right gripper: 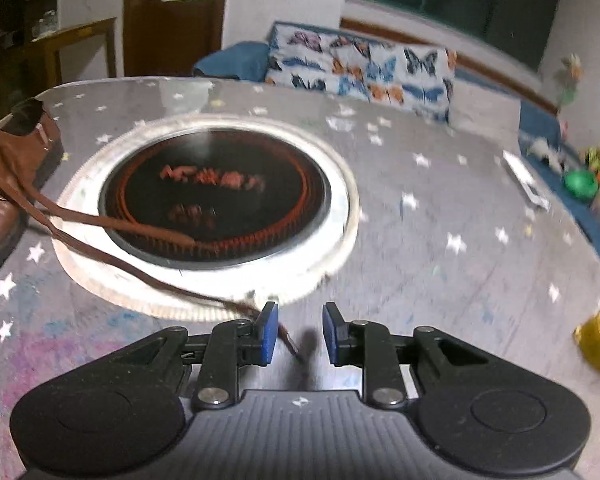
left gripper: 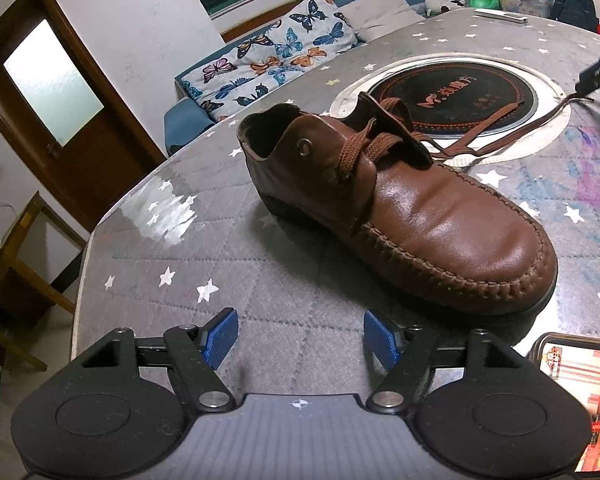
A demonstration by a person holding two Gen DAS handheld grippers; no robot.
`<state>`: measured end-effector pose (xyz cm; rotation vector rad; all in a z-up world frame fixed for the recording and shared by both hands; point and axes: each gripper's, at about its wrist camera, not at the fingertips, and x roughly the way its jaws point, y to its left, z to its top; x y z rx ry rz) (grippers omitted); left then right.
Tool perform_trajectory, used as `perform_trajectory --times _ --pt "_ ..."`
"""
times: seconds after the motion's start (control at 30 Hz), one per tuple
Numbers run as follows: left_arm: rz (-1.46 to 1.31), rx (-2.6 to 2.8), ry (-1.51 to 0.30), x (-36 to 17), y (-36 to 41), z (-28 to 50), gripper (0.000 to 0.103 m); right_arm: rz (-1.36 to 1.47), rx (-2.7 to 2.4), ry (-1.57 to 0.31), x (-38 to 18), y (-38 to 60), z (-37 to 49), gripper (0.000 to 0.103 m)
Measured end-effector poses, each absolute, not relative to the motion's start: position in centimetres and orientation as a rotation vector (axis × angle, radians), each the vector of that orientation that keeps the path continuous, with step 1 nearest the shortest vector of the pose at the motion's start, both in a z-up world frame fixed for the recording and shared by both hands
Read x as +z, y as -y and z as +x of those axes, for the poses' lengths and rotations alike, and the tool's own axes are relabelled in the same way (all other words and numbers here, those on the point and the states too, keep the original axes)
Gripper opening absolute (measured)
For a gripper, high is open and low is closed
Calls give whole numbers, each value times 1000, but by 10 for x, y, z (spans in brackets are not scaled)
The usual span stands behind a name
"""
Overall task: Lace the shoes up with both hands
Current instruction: 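Release the lace from the right gripper and move it back over the shoe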
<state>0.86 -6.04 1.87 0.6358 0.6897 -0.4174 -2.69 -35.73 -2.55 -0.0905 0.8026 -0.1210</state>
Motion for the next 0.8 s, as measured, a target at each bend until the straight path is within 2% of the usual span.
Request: perform_trajectory --times 0.13,0.33,0.67,0.8 --pt "638 -415 -692 17 60 8 73 -11 -119 -808 -34 366 -29 22" --pt "629 -413 -688 18 60 8 73 107 -76 -821 -27 368 -44 2" --pt "616 -407 -694 15 57 9 73 419 288 -868 -21 305 -64 2" --pt "609 -402 -691 16 53 7 73 401 431 -830 -7 276 -58 11"
